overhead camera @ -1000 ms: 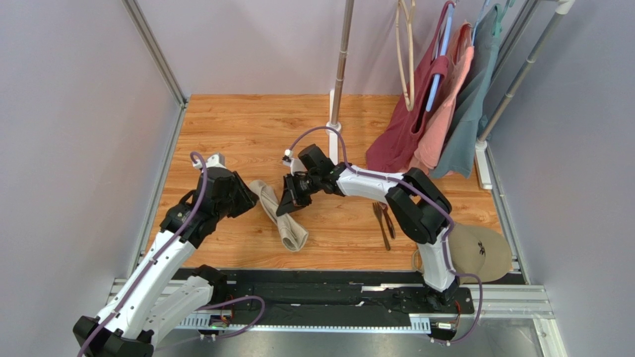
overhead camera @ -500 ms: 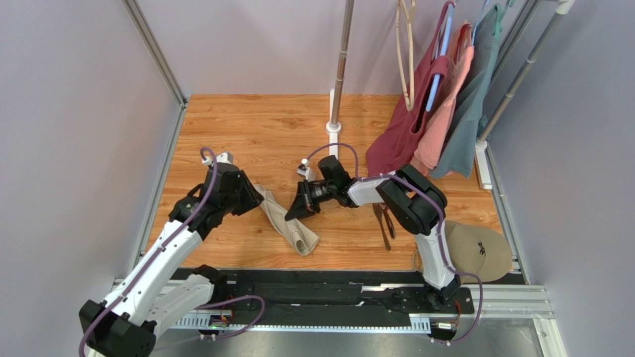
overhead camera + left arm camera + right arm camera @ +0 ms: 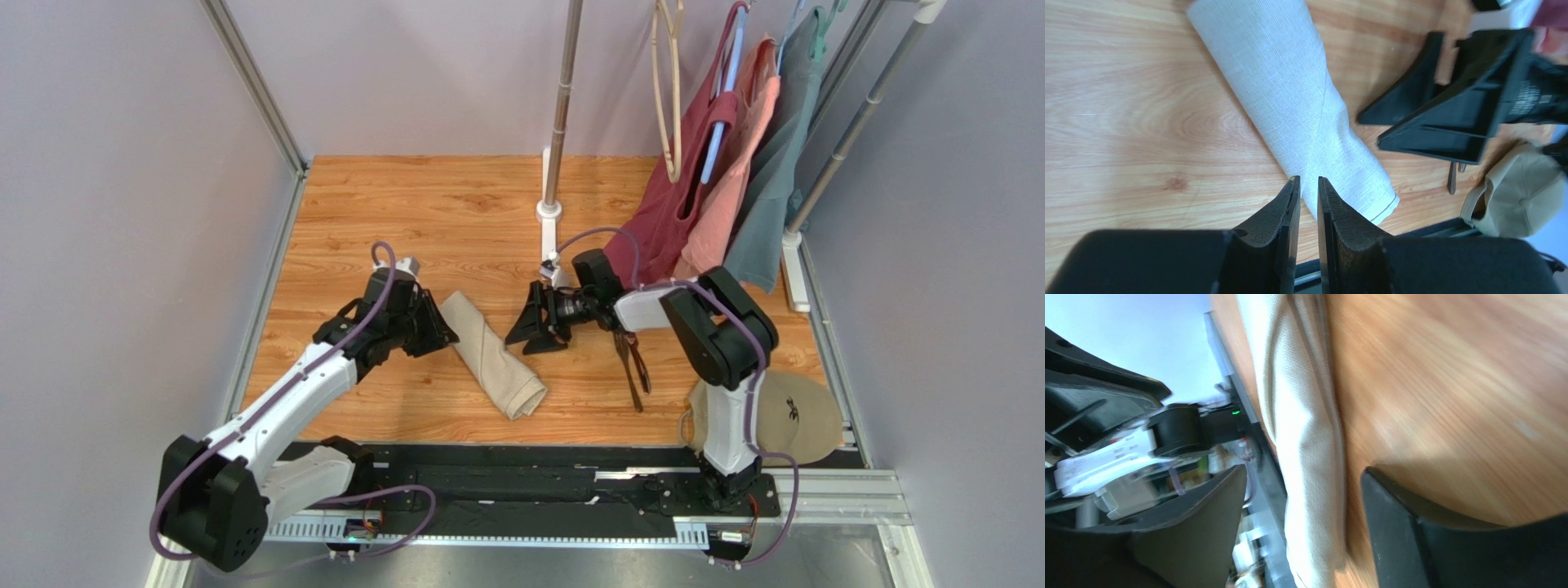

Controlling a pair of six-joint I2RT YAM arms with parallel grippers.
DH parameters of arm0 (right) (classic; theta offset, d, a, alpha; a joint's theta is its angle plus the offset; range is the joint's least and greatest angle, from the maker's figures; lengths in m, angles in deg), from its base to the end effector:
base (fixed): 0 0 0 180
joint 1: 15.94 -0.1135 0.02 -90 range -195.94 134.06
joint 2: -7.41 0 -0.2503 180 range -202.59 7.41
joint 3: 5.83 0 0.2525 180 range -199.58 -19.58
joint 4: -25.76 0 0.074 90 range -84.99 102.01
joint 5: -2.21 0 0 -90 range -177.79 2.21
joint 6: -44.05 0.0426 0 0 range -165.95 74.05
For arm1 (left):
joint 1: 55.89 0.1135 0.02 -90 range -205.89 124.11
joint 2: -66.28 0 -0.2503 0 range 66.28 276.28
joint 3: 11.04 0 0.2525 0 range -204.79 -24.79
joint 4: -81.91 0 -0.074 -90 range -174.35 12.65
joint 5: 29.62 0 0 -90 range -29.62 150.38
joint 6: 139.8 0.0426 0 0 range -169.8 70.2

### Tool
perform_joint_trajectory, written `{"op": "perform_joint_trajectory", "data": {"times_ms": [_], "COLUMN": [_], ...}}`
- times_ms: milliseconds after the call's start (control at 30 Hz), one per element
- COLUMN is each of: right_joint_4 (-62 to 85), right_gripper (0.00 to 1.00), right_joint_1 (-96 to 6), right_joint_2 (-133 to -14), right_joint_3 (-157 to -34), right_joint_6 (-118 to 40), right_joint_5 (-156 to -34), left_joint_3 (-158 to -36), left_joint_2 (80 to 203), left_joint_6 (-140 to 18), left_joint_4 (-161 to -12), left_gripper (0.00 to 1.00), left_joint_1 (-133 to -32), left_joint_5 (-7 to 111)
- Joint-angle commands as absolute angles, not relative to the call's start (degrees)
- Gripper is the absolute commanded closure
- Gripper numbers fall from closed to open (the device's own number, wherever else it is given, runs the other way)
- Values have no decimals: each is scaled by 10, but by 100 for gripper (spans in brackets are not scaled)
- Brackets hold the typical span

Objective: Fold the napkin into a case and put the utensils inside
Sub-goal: Turn over the smaller rectangle-folded napkin at the center of the board, then rotate the smaller rectangle-folded napkin at the center of the board.

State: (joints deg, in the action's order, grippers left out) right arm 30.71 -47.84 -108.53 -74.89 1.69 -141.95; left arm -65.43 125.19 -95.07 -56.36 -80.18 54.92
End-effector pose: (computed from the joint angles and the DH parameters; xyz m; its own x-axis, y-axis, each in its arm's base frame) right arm 0.3007 0.2278 0.0882 -0.9892 -0.1061 -0.1010 -0.1343 0.3811 0.9147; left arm 0.2016 -0.0954 0.2239 -0.7969 -0.4163 -0.4378 -0.1374 0.8306 -0.5396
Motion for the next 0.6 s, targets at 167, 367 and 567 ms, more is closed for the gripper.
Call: {"op": "perform_joint_trajectory", "data": {"times_ms": [167, 367, 567], "right_joint_4": [-78, -51, 25], "right_gripper": [33, 59, 82], "right_joint_1": [-506, -573, -573], "right_joint_2": [-911, -908, -927], "right_joint_3": [-789, -782, -713], "right_joint_6": [-231, -206, -184], "right_joint_5": [-1210, -1236, -1254], "left_joint_3": [-655, -717, -779], "left_joint_2": [1382, 1462, 1567], "left_joint_6": [-939, -930, -911], "left_joint_4": [-693, -700, -682], "left_gripper": [78, 82, 82], "left_joint_1": [-821, -817, -805], "left_joint_5": [457, 473, 492]}}
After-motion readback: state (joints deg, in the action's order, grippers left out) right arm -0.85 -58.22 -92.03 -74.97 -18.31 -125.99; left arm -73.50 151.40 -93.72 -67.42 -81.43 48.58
